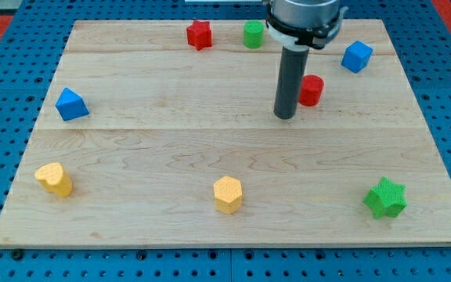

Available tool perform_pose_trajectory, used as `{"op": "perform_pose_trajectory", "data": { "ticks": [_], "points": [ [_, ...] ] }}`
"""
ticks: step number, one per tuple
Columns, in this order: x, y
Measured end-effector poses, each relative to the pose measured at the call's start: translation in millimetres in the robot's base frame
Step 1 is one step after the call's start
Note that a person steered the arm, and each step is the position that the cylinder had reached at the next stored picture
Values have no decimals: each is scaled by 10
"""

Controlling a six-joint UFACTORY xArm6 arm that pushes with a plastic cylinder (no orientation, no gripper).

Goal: Place the red circle right to the green circle

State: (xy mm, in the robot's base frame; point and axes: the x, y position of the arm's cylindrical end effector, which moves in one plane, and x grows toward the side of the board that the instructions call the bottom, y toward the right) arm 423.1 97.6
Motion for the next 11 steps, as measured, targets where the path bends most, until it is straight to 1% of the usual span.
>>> {"op": "perform_pose_trajectory", "data": {
  "ticks": [1, 2, 3, 4, 5, 6, 7, 8, 9, 10, 11],
  "points": [
    [-518, 237],
    [-1220, -25],
    [-1004, 93],
    [-723, 60],
    [-586, 301],
    [-795, 687],
    [-1462, 427],
    [-1355, 553],
    [-1212, 369],
    [-1275, -12],
    [-1549, 145]
  ]
}}
